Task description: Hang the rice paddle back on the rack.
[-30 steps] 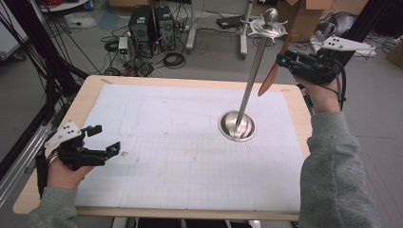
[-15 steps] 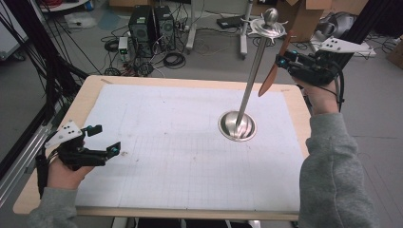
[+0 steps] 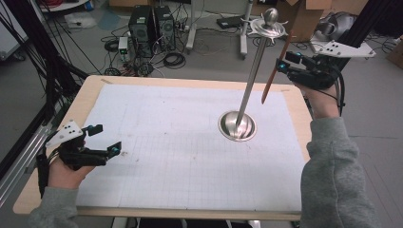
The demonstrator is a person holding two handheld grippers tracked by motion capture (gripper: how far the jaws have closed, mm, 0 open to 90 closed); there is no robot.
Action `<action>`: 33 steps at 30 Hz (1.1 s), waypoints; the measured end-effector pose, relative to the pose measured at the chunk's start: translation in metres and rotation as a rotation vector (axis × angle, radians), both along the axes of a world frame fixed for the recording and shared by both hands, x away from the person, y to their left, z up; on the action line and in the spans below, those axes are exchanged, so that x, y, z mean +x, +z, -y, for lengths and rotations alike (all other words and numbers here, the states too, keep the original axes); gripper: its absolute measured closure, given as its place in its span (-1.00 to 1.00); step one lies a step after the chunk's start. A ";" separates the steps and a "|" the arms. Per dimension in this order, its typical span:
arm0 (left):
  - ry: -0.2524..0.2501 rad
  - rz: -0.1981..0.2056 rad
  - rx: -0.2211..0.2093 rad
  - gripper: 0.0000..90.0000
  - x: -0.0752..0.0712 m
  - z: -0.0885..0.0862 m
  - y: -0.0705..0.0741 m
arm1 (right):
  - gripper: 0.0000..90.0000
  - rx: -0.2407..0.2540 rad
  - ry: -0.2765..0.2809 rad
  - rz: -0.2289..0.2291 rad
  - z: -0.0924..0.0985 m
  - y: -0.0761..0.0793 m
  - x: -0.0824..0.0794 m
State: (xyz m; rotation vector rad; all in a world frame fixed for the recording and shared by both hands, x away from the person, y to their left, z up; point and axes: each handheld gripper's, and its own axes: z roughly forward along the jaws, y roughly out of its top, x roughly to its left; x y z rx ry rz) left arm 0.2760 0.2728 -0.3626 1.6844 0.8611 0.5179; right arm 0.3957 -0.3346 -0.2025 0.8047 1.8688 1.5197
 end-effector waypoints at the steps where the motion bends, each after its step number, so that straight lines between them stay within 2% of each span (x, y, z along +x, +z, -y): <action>1: 0.000 0.000 0.000 -0.96 0.000 0.000 0.000 | 0.03 0.002 -0.001 -0.008 0.000 0.000 -0.001; 11: -0.006 0.002 -0.003 -0.96 0.003 0.004 0.000 | -0.42 -0.033 0.010 -0.020 -0.005 -0.002 -0.009; 14: -0.009 0.004 -0.004 -0.96 0.004 0.004 0.000 | -0.65 -0.047 -0.010 -0.034 -0.007 -0.003 -0.011; 17: -0.010 0.001 0.000 -0.96 0.005 0.005 0.000 | -0.77 -0.060 -0.027 -0.056 -0.008 -0.004 -0.012; 21: -0.016 0.001 0.001 -0.96 0.007 0.007 0.000 | -0.84 -0.056 -0.032 -0.049 -0.006 -0.008 -0.014; 22: -0.018 0.002 -0.001 -0.96 0.007 0.008 0.000 | -0.85 -0.051 -0.028 -0.061 -0.006 -0.010 -0.015; 24: -0.021 0.000 0.002 -0.96 0.008 0.009 0.000 | -0.96 -0.055 -0.037 -0.057 -0.004 -0.014 -0.014; 33: -0.033 -0.003 0.002 -0.96 0.012 0.013 -0.001 | -0.97 -0.050 -0.038 -0.073 0.002 -0.026 -0.021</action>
